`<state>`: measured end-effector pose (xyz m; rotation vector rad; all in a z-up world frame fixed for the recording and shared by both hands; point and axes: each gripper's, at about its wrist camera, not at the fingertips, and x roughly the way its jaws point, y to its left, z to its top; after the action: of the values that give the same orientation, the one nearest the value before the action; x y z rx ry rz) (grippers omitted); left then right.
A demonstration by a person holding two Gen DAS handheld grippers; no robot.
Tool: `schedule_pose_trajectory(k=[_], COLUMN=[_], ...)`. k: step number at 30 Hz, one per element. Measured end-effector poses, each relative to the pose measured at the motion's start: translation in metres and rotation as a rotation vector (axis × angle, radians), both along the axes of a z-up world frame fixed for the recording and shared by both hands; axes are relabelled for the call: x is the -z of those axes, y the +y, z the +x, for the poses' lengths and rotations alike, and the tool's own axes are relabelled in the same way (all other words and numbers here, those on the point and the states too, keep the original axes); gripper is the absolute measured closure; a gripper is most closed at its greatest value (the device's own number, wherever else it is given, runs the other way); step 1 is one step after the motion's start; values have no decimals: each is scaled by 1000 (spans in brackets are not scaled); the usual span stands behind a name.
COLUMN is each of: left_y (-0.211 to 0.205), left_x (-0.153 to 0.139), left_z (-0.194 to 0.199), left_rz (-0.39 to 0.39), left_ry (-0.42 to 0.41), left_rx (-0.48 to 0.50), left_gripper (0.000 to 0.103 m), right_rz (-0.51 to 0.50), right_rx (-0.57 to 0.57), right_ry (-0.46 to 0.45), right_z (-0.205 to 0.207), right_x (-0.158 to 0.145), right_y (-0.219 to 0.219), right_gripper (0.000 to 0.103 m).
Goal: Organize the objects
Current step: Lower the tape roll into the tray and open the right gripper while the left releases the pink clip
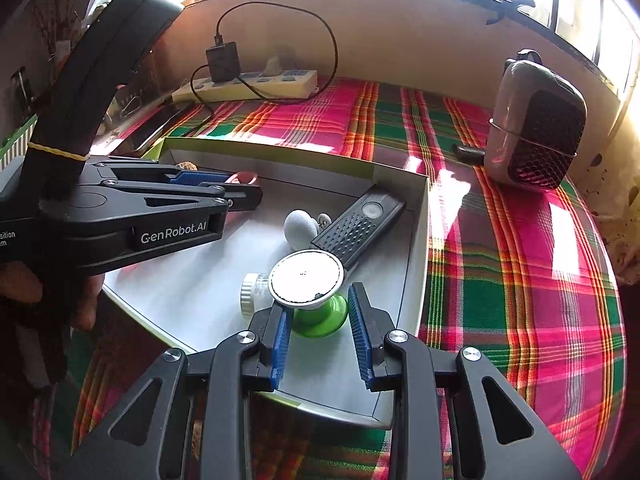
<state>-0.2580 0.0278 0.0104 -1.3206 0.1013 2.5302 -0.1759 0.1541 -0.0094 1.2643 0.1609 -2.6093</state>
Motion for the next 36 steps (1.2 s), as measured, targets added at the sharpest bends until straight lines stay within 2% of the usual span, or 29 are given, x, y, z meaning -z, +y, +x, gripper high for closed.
schedule_pose_trajectory(k=[20, 27, 36], left_y=[2, 2, 0], left_x=[1, 1, 1], left_z=[3, 3, 6], left_rz=[2, 2, 2], left_ry=[-3, -4, -9], left_rx=[1, 4, -1], left_gripper=[78, 75, 75], right_rz=[34, 41, 39], right_rx=[17, 24, 27], right_ry=[6, 12, 14], right_z=[5, 7, 9], right_x=[-1, -2, -3], right_y=[-1, 0, 1], right_gripper=[73, 65, 64])
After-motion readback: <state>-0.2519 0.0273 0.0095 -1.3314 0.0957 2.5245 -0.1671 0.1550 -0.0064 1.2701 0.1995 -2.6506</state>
